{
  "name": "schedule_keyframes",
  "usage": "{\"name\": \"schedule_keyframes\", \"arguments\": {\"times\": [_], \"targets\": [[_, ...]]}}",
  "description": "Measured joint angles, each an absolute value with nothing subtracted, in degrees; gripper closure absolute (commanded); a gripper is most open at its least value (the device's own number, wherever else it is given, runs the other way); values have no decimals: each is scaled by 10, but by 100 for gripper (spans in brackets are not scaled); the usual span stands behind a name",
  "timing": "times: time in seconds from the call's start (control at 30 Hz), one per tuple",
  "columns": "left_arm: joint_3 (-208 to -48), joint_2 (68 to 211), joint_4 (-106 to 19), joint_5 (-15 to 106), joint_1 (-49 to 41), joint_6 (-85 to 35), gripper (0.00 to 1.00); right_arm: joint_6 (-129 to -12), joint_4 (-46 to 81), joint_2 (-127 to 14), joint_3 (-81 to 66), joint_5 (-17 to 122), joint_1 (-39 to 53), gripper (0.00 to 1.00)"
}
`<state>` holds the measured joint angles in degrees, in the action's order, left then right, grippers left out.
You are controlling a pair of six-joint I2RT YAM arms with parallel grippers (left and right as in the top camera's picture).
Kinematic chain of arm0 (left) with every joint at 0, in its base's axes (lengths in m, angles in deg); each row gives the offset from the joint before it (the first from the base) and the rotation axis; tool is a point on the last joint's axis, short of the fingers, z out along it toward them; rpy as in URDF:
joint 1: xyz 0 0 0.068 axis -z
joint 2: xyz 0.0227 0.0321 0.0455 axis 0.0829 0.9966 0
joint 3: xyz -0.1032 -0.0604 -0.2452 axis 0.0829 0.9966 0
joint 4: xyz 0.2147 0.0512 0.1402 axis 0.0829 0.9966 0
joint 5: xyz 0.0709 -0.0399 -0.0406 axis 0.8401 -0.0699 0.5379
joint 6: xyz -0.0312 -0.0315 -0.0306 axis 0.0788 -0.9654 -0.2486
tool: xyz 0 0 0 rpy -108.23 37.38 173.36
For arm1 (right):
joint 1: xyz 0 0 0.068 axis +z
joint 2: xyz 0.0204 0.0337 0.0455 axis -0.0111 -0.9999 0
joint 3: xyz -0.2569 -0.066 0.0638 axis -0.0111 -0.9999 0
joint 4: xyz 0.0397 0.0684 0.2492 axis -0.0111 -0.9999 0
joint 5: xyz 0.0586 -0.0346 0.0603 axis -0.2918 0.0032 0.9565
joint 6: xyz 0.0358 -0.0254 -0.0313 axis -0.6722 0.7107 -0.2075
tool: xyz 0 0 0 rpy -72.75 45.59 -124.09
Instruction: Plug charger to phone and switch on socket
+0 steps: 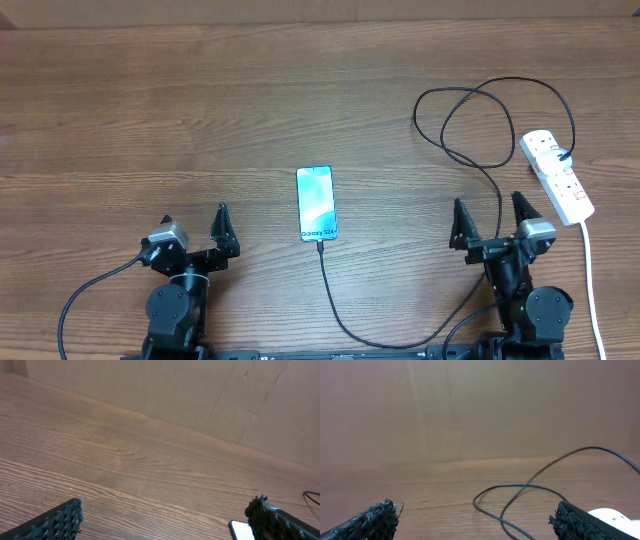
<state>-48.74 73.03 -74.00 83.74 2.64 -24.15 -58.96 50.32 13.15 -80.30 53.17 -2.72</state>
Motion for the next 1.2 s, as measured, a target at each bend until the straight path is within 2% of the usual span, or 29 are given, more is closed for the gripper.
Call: {"name": "schedule_keyframes", "arguments": {"times": [0.17,1.2], "targets": [[-487,730,-740,838,26,-241,0,-603,458,131,-803,506,-27,0],[-487,730,-740,837,26,-241,0,-610,458,131,-803,491,-27,0]]}}
